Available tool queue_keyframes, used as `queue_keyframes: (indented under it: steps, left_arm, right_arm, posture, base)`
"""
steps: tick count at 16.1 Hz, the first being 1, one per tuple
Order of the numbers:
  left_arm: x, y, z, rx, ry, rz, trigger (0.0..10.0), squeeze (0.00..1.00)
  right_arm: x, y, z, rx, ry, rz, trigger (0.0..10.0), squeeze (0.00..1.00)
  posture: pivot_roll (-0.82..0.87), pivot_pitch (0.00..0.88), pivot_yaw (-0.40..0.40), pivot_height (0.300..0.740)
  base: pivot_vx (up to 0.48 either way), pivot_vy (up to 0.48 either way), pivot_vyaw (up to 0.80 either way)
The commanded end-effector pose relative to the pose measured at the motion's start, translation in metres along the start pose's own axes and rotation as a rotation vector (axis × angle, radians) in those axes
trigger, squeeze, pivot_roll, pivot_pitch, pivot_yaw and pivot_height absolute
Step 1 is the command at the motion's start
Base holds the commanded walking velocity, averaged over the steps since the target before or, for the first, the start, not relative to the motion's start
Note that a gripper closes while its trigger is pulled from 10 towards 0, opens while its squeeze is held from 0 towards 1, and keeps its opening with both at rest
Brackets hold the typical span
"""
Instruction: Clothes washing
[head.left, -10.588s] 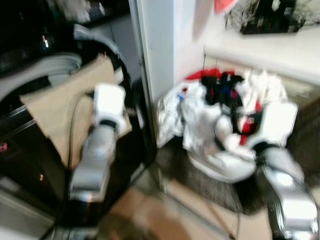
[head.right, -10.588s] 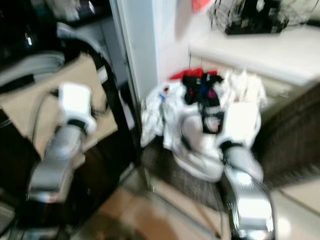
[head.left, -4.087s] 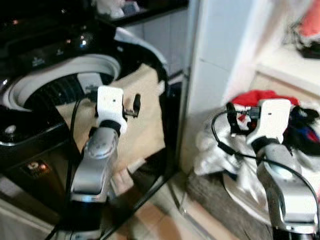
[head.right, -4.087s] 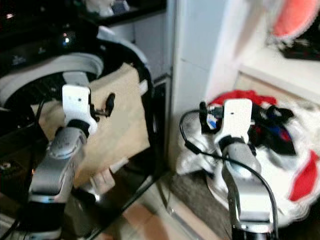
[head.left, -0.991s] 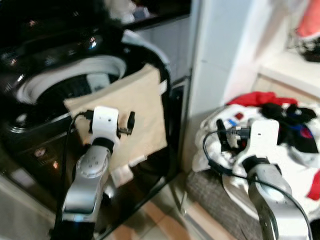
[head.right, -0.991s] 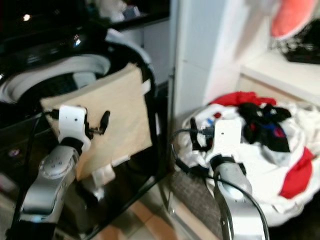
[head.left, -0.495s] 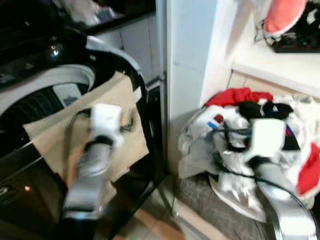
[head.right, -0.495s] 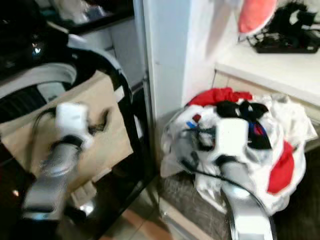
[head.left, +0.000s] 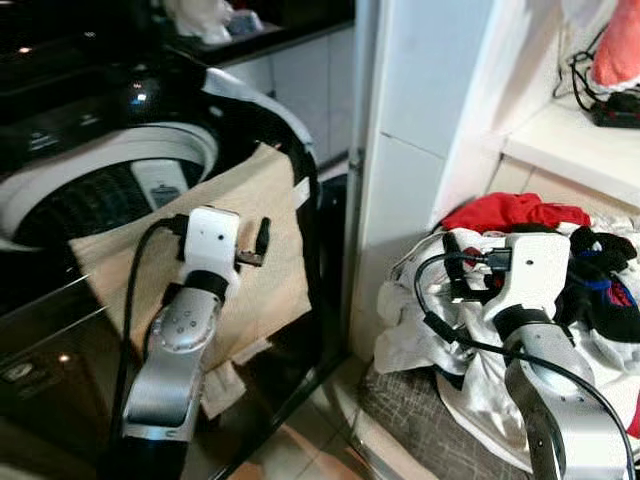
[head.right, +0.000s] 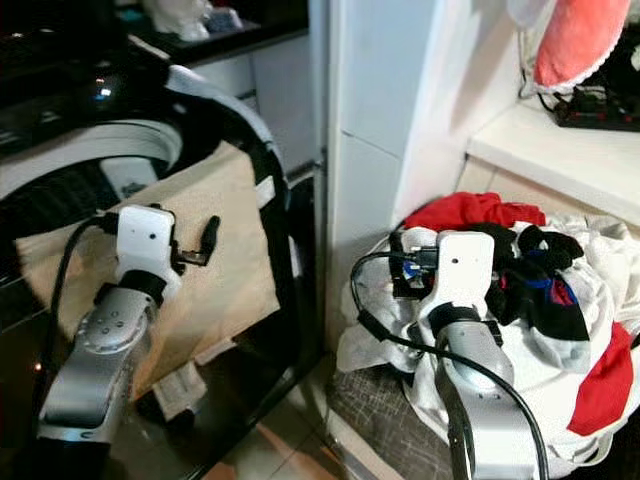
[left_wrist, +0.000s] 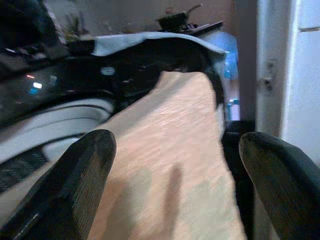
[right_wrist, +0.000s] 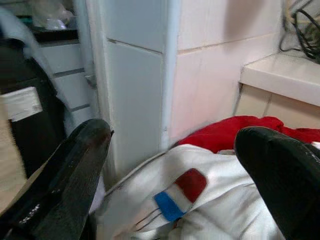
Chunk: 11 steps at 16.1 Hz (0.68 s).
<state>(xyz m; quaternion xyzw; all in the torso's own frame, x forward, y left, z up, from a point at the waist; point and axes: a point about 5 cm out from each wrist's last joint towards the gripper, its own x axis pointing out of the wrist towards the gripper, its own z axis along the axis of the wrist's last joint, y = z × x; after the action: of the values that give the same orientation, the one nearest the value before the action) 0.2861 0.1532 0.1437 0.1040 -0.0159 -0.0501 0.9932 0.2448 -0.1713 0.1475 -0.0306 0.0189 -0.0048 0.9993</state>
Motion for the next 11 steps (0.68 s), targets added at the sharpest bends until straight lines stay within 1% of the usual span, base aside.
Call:
queue_keyframes:
  steps: [1, 3, 4, 5, 9, 10, 11]
  left_arm:
    - [0.002, 0.001, 0.002, 0.013, -0.001, -0.002, 10.0, 0.00]
    - [0.005, -0.002, 0.004, 0.019, -0.011, -0.031, 10.0, 0.00]
    - [0.006, -0.004, 0.005, 0.032, -0.013, -0.044, 10.0, 0.00]
    - [0.007, -0.006, 0.006, 0.025, -0.018, -0.047, 10.0, 0.00]
    - [0.008, -0.009, 0.009, 0.016, -0.026, -0.045, 10.0, 0.00]
    - [0.009, -0.008, 0.009, 0.013, -0.027, -0.038, 10.0, 0.00]
    - [0.009, -0.007, 0.009, 0.013, -0.022, -0.027, 10.0, 0.00]
  right_arm:
    - [-0.001, -0.001, 0.004, 0.005, -0.009, -0.009, 10.0, 0.00]
    - [-0.001, -0.007, 0.005, 0.013, -0.008, -0.048, 10.0, 0.00]
    - [0.000, -0.008, 0.007, 0.015, -0.013, -0.054, 10.0, 0.00]
    - [0.001, -0.010, 0.010, 0.014, -0.022, -0.058, 10.0, 0.00]
    - [0.004, -0.015, 0.016, 0.009, -0.037, -0.059, 10.0, 0.00]
    - [0.004, -0.015, 0.017, 0.006, -0.037, -0.057, 10.0, 0.00]
    - [0.005, -0.015, 0.017, 0.003, -0.039, -0.053, 10.0, 0.00]
  posture:
    - [-0.05, 0.000, 0.041, 0.740]
    - [-0.06, 0.000, 0.052, 0.740]
    - [-0.06, 0.000, 0.052, 0.740]
    - [-0.06, 0.000, 0.054, 0.740]
    - [-0.06, 0.000, 0.050, 0.740]
    - [-0.06, 0.000, 0.050, 0.740]
    - [-0.06, 0.000, 0.048, 0.740]
  base:
    - [0.000, 0.000, 0.00]
    - [0.000, 0.000, 0.00]
    - [0.000, 0.000, -0.51]
    - [0.000, 0.337, -0.51]
    - [0.000, 0.463, -0.80]
    - [0.000, 0.465, -0.41]
    - [0.000, 0.420, 0.00]
